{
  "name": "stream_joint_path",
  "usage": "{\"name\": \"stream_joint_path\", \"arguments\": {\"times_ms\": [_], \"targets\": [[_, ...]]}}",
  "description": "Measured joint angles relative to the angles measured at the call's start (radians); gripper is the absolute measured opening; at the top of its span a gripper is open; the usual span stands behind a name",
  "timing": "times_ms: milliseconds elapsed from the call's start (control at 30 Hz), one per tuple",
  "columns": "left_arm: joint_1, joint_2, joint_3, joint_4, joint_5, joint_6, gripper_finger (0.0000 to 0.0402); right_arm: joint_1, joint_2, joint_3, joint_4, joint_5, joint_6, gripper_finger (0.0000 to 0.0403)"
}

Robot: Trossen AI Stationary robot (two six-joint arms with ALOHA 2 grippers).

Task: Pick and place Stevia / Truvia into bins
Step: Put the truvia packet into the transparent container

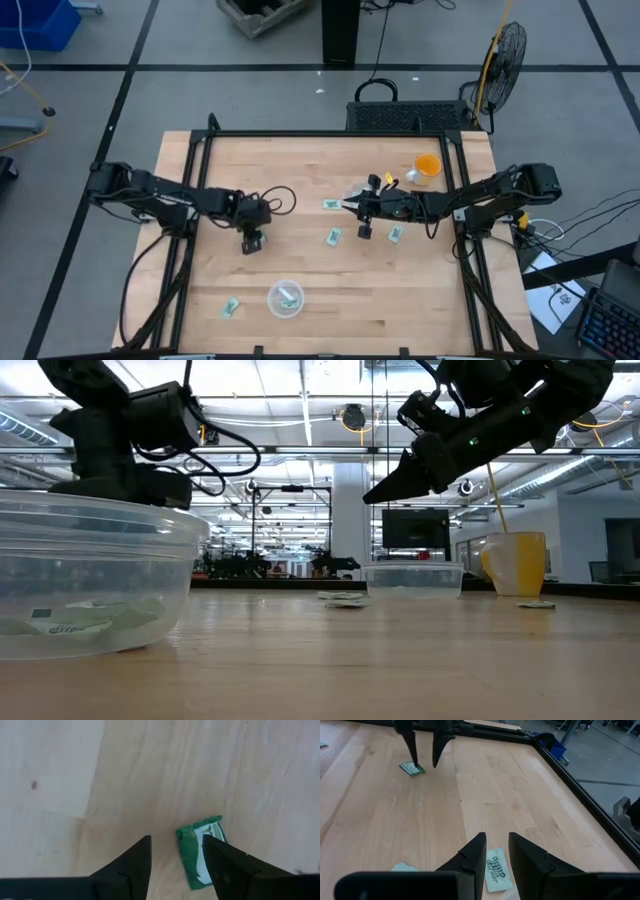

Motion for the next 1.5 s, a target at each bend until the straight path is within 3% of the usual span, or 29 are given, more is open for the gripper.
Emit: {"name": "stream_joint_path", "arguments": {"times_ms": [333,633,1067,1500], "targets": [[0.018,0.039,-0.001,0.060,0.072,0.008,0.0182,0.000,0.000,0.000,-0.001,0.000,0.000,0.0075],[0.015,0.098,-0.006,0.064,0.068,0.059,0.0182,0.000,0.000,0.000,-0.036,0.000,0.000,0.0075],[0.015,-0.003,-0.009,0.009,0.060,0.087,0.0182,0.000,0.000,0.000,-0.038,0.000,-0.001,0.0075],[0.015,-0.005,-0.009,-0.005,0.012,0.072,0.0182,0.000,0.000,0.000,-0.038,0.000,-0.010,0.0075]]}}
